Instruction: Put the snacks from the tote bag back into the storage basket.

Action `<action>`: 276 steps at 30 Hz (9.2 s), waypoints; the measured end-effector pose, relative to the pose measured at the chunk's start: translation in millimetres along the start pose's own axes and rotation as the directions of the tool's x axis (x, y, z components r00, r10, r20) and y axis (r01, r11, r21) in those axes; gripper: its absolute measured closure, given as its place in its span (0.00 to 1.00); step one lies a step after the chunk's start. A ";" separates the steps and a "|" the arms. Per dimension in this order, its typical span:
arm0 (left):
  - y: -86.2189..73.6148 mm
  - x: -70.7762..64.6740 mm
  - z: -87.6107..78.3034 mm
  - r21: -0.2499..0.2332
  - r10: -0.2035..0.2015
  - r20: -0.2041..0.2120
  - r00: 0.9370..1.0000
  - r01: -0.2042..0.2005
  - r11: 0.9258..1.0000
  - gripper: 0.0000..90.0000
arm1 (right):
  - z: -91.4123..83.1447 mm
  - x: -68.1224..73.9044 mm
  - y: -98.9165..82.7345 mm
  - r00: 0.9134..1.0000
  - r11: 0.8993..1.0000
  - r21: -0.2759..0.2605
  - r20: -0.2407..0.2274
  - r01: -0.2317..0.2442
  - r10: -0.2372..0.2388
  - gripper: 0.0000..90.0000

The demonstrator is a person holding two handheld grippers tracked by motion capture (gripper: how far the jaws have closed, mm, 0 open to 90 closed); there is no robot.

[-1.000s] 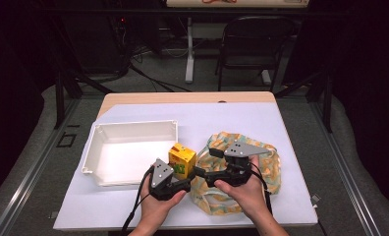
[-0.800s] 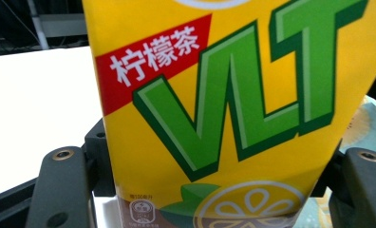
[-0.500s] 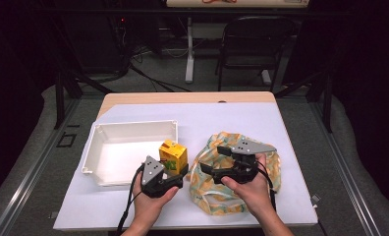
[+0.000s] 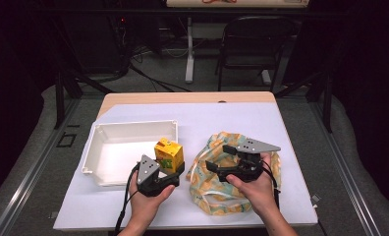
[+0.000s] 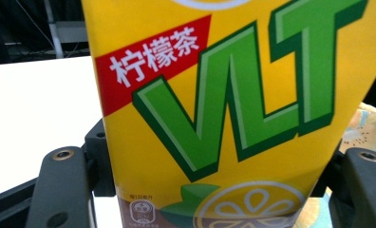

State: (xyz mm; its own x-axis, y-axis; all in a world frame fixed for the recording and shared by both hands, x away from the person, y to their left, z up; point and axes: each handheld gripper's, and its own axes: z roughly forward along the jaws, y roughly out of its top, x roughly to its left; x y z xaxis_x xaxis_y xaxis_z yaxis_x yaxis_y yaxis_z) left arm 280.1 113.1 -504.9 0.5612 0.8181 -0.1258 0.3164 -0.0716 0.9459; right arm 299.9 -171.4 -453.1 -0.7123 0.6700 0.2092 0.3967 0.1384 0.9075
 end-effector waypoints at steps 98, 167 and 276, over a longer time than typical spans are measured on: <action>-37.6 67.0 28.7 0.099 -0.159 -0.248 0.956 0.188 0.977 0.33 | -38.4 -47.4 -49.3 0.988 1.000 -0.006 0.157 -0.001 0.002 0.18; -9.1 131.8 102.3 0.185 -0.172 -0.462 0.870 0.284 0.941 0.33 | -44.7 -66.1 -58.5 0.980 0.998 -0.043 0.192 -0.038 0.046 0.19; -1.8 138.3 69.7 0.380 -0.213 -0.303 0.929 0.323 0.867 1.00 | -36.7 -73.2 -68.1 0.974 0.999 0.031 0.227 -0.030 0.022 0.18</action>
State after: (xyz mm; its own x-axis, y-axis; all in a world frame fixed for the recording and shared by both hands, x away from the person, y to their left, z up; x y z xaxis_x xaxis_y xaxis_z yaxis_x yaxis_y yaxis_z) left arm 410.4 186.6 -544.8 0.2225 0.9479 -0.2280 0.7463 -0.0151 0.6654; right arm 303.7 -256.7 -516.8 -0.5533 0.8210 0.1408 0.4354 0.1410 0.8891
